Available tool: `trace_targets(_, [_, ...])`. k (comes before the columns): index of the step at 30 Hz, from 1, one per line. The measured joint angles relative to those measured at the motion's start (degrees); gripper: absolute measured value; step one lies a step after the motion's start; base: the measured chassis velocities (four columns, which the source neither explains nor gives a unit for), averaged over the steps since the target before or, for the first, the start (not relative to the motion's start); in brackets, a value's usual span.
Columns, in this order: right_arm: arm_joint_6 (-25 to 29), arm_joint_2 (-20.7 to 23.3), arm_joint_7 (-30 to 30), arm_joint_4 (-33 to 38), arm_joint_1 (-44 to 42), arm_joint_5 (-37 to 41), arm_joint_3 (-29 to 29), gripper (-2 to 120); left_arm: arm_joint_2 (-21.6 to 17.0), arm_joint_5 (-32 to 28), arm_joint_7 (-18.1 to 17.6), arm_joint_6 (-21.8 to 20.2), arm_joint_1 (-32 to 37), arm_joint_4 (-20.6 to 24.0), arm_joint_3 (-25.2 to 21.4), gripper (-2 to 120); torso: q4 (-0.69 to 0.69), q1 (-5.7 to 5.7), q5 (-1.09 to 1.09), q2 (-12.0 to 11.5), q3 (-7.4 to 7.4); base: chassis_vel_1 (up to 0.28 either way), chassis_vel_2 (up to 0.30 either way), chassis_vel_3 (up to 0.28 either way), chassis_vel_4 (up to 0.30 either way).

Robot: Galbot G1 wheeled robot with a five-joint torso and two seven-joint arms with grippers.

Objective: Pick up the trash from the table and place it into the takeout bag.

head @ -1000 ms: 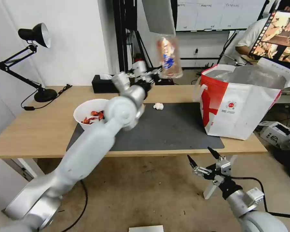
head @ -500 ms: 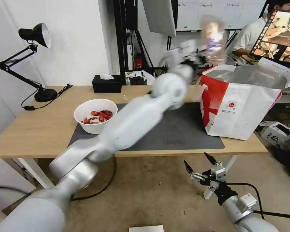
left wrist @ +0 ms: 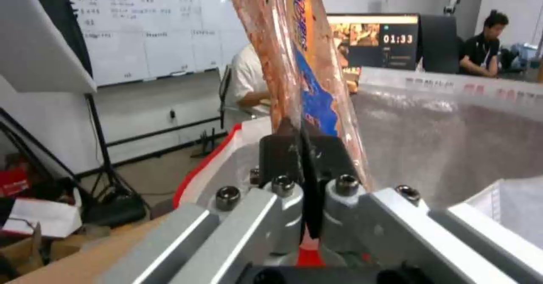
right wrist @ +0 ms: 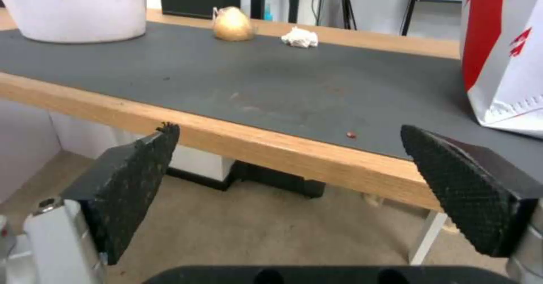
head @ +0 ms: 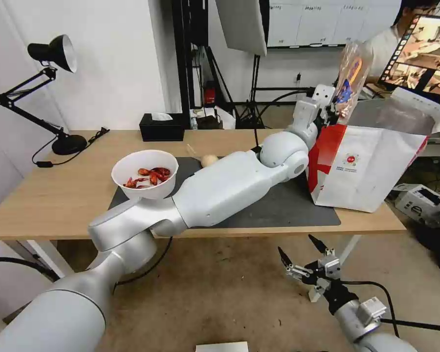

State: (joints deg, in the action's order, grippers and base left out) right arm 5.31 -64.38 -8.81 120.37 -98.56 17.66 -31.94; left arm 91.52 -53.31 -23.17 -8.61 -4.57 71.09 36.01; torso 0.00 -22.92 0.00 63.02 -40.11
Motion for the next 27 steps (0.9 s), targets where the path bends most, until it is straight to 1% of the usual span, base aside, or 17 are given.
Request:
trace_targets(7, [0.1,0.0,0.0,0.2,-0.5,0.0,-0.3,100,-0.1,0.5,0.8,-1.1,-0.1,-0.1,1.0,0,0.0,0.0,0.0,0.0,0.0,0.0,0.0,0.0,0.0])
trace_targets(14, [0.6,0.0,-0.1,0.2,-0.9,0.0,-0.7,100,-0.2,1.7,3.3,-3.0,-0.4,0.1,2.0,0,0.0,0.0,0.0,0.0,0.0,0.0,0.0,0.0,0.0])
trace_targets(19, [0.8,0.1,-0.1,-0.1,-0.9,0.0,-0.8,100,-0.2,2.0,4.2,-4.0,-0.6,0.4,2.2,0,0.0,0.0,0.0,0.0,0.0,0.0,0.0,0.0,0.0])
trace_targets(22, [0.8,0.1,-0.1,-0.1,-0.9,0.0,-0.8,100,-0.3,2.0,4.5,-5.1,-0.7,0.6,2.2,0,0.0,0.0,0.0,0.0,0.0,0.0,0.0,0.0,0.0])
trace_targets(25, [0.8,0.1,-0.1,-0.2,-0.9,0.0,-0.8,100,-0.9,2.6,5.2,-7.2,-1.4,0.9,2.2,0,0.0,0.0,0.0,0.0,0.0,0.0,0.0,0.0,0.0])
trace_targets(27, [0.8,0.1,-0.1,-0.2,-0.9,0.0,-0.8,100,-1.1,2.7,5.4,-7.6,-1.6,1.1,2.3,0,0.0,0.0,0.0,0.0,0.0,0.0,0.0,0.0,0.0])
